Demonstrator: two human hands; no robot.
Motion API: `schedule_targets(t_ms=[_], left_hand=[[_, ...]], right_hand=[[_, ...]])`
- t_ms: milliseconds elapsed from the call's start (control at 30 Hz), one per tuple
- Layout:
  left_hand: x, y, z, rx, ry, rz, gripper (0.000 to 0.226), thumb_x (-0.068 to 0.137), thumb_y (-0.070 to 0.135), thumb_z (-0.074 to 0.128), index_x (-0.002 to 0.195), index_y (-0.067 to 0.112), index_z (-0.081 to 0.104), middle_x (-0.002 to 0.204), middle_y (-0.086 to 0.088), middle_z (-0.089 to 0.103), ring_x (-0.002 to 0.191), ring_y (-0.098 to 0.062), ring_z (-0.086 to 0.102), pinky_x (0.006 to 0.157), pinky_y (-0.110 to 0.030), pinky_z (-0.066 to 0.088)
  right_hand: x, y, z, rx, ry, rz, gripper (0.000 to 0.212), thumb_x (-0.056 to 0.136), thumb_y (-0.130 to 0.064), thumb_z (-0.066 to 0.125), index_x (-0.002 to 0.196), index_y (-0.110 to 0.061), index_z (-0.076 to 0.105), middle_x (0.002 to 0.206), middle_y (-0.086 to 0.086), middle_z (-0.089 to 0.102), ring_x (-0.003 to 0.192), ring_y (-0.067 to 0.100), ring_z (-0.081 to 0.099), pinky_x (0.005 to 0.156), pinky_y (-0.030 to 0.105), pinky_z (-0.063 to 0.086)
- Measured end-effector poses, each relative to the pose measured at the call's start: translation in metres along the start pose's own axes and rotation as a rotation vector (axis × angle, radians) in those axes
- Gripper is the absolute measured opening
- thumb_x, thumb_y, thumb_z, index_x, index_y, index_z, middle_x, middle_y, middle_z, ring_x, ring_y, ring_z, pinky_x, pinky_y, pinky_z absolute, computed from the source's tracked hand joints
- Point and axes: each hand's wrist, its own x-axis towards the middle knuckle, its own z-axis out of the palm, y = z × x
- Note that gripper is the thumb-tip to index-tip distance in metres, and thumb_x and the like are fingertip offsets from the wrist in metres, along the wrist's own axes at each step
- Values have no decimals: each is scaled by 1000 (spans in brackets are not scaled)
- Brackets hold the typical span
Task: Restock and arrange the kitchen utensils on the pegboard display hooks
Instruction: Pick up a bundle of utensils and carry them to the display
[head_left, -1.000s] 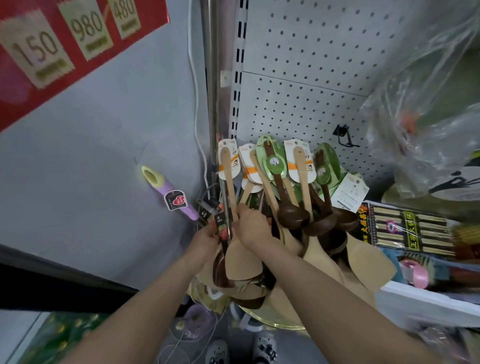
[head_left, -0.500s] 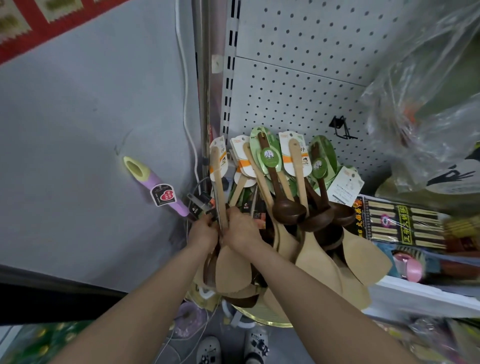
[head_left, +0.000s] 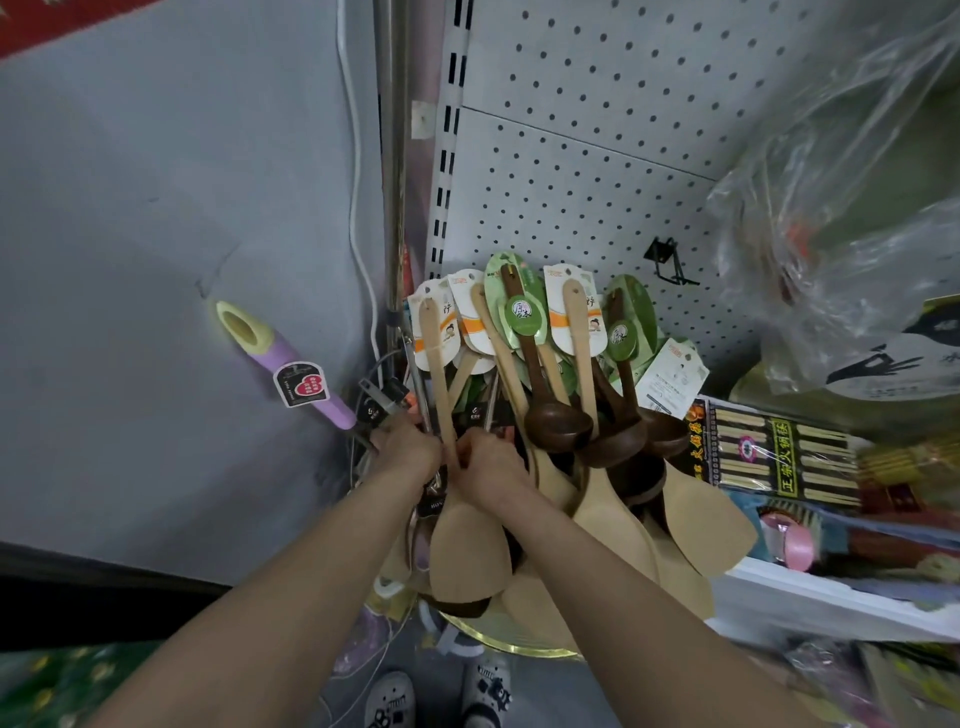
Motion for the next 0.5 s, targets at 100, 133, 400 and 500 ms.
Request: schedule_targets(t_ms=[100,133,400,500], left_hand=[[17,-20,7,-41,-9,-31,78,53,64,61,124,32,49,118,-8,58,105,-33,59,91,-48,52],[39,-37,14,-85,-22,-42,72,49,66,59,115,38,53,108,-5,65,96,-30,64,85,-47,55],[4,-26,-8,-312,-14,-50,56,68,67,60,97,20,67,92,-8,70,86,-26,67,79,-38,57],[-22,-7,-22,-458,-92,-87,30,85,45,68,84,15,68,81,-8,71,77,-23,68,70,-34,57]], right_hand=[[2,-2,1,89,-38,5,32,94,-24,59,124,-14,51,118,11,58,113,30,57,84,30,45],[2,-3,0,121,-35,18,36,94,-23,61,126,-14,47,116,11,57,112,30,58,87,31,47],[-2,-13,-8,136,-192,26,32,82,-27,74,106,-7,67,91,8,65,93,23,61,88,36,54],[-8,-18,-21,199,-217,-2,22,78,-26,76,88,-8,69,94,12,70,95,28,66,88,40,55]])
